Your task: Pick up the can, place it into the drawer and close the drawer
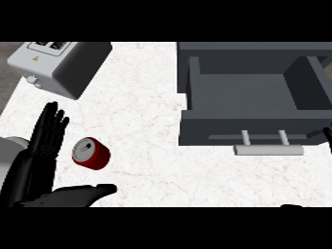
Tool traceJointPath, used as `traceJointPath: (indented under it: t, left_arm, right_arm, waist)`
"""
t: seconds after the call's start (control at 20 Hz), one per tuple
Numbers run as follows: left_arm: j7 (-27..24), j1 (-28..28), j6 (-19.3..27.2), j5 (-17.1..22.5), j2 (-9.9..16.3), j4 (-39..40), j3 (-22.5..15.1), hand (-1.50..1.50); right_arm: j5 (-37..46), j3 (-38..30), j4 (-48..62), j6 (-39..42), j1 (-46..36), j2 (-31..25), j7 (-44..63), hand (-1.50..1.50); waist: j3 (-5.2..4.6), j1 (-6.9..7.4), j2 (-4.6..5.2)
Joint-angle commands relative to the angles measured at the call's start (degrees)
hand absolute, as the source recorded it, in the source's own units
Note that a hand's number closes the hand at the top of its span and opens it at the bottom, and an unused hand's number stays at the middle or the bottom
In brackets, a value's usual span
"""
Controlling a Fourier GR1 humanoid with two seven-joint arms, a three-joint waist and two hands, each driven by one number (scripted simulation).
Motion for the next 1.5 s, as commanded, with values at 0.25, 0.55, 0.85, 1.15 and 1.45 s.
traceJointPath:
  t: [0.25, 0.55, 0.85, 1.15, 1.45]
  left_arm:
    - [-6.7, 0.5, 1.1, -0.8, -0.6, 6.6, 0.5, -1.50]
    - [-13.8, 1.2, -0.3, 2.9, 0.8, 14.6, 5.1, -1.50]
    - [-17.1, 2.0, -1.6, 5.4, 1.8, 17.7, 7.9, -1.50]
    - [-22.5, 3.8, -0.4, 2.7, -0.3, 22.4, 6.0, -1.50]
    - [-28.4, 1.1, -2.0, 4.4, 0.9, 31.5, 9.4, -1.50]
  right_arm:
    - [1.4, 0.4, -0.8, 1.2, 0.3, 2.1, -0.4, -1.50]
    - [-0.8, -3.5, 2.3, 3.6, -0.4, 0.2, -2.2, -1.50]
    - [-1.6, -5.0, 2.2, 5.8, 2.0, 0.4, -3.2, -1.50]
    - [-0.1, -3.9, 5.2, 5.3, -1.0, 1.7, -3.9, -1.50]
    - [4.4, -0.5, 1.8, 3.2, 0.2, 4.7, -2.7, -1.50]
  waist:
    - [0.00, 0.04, -0.02]
    - [0.00, 0.06, -0.01]
    - [0.01, 0.04, -0.03]
    - [0.01, 0.13, -0.01]
    - [0.00, 0.04, 0.00]
